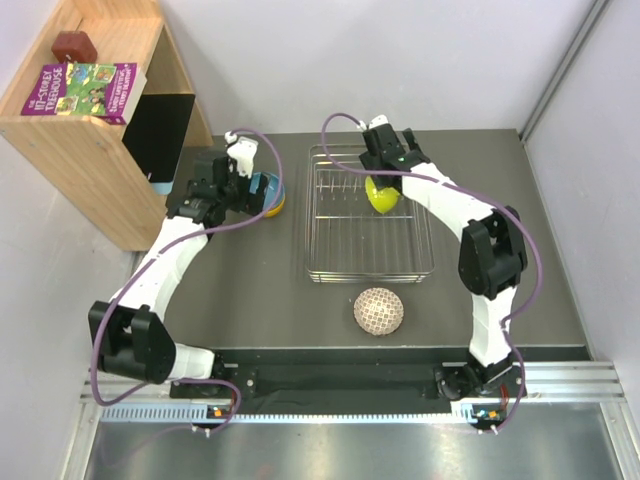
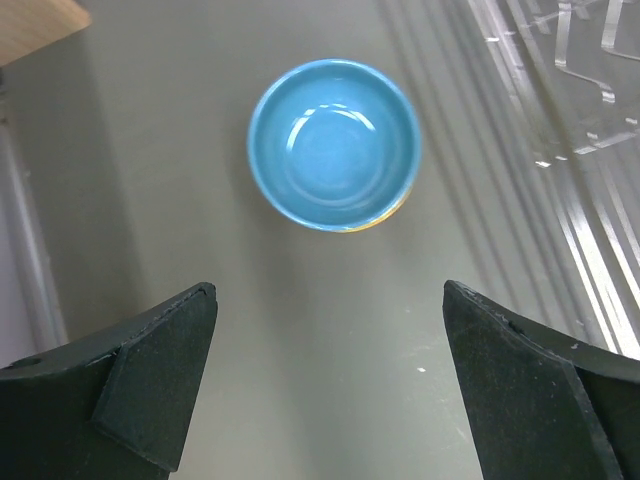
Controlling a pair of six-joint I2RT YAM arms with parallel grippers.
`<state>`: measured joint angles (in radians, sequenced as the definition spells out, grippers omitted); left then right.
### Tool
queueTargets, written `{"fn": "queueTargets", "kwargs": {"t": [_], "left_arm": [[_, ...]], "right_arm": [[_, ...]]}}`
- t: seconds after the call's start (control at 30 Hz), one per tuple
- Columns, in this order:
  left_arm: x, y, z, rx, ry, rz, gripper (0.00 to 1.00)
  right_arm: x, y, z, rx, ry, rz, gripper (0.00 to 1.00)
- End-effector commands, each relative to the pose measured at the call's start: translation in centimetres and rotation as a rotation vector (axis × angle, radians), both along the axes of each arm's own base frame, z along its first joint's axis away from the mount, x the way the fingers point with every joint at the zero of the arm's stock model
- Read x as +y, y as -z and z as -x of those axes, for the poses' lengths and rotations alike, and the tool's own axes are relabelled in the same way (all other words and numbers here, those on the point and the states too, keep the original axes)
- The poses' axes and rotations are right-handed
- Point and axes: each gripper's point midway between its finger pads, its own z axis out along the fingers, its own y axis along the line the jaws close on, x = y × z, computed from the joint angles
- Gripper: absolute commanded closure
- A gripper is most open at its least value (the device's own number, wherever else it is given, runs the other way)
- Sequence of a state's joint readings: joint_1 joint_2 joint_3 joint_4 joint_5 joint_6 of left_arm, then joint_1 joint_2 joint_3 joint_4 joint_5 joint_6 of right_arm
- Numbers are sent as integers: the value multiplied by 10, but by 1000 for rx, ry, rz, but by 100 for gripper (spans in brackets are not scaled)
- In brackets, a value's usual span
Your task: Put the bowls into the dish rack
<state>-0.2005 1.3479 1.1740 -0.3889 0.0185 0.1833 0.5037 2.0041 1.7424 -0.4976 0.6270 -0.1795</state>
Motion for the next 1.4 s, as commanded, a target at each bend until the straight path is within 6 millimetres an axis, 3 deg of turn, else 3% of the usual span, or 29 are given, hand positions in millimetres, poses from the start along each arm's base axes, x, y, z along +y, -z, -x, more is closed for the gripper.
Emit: {"fn": "queueTargets", "kwargs": {"t": [0.0, 0.07, 0.37, 0.6, 0.93, 1.23, 1.37], "left_arm": [[13, -21, -26, -81, -77, -32, 1], [14, -17, -35, -79, -91, -45, 1], [19, 22, -78, -32, -92, -110, 1], [33, 44, -104, 15, -104, -109, 11], [41, 81, -115, 96, -95, -91, 31], [39, 94, -121, 124, -84, -89, 54], [33, 92, -123, 122, -64, -67, 74]], "right_arm": [[-8, -75, 8, -104, -9, -73, 9], [-6, -92, 11, -131, -35, -95, 9], [-2, -130, 32, -166, -129, -156, 8], [-7, -138, 41, -176, -133, -162, 8], [-8, -138, 48, -176, -137, -173, 8], [-8, -135, 49, -172, -133, -177, 8], [-9, -133, 49, -169, -130, -177, 8]]}}
